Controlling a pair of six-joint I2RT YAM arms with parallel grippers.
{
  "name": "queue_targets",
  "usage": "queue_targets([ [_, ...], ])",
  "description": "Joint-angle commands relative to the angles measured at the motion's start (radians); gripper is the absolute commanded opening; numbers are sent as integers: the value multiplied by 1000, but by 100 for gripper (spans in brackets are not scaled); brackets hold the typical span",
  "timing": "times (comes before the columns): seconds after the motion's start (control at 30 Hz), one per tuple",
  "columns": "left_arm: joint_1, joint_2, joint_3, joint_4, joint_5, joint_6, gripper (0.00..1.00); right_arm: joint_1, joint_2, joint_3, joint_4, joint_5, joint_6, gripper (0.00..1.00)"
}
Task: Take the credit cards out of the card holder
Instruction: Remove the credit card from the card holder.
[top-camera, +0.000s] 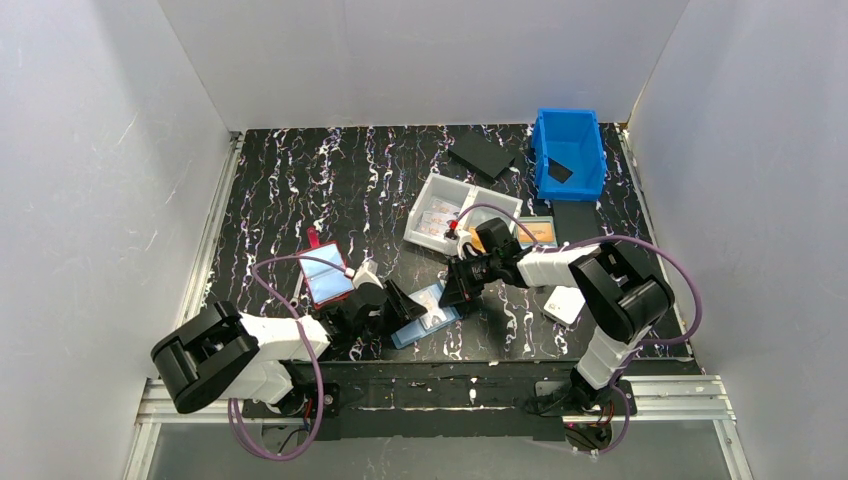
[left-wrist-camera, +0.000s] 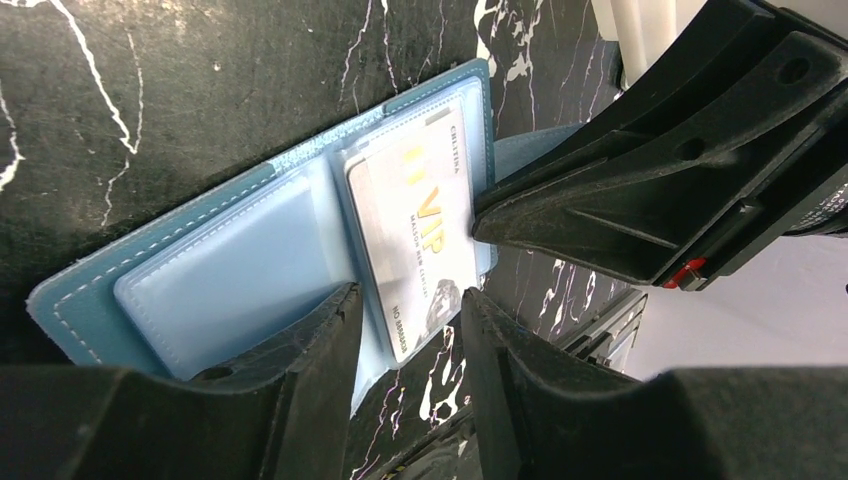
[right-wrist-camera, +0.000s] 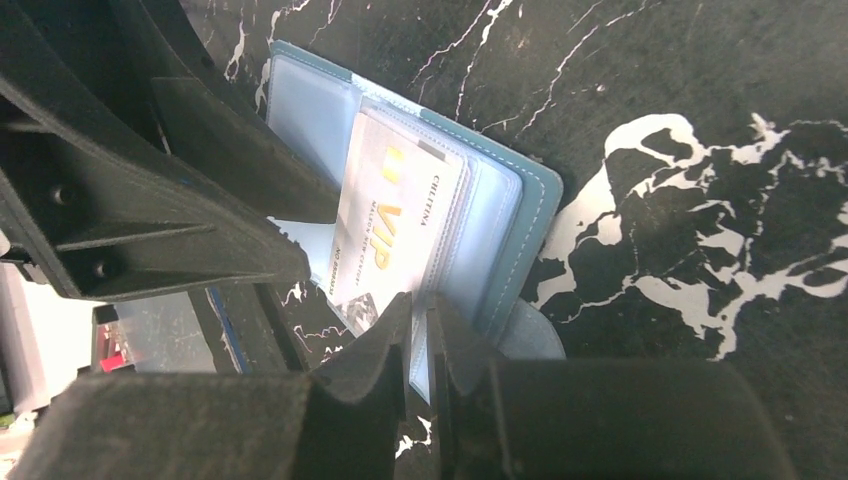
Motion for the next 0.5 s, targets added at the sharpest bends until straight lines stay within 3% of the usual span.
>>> queue_targets([
  [0.0,-3,24,-32,8,-52,-15,39,19,43,14,-7,-18,6,19],
  [0.23,-4,41,-57,45,-62,-43,33,50,39,28,-42,9,-32,19],
  [0.47,-4,55,-66,80,-60,-41,28,82,30,56,-111,87,-116,5],
])
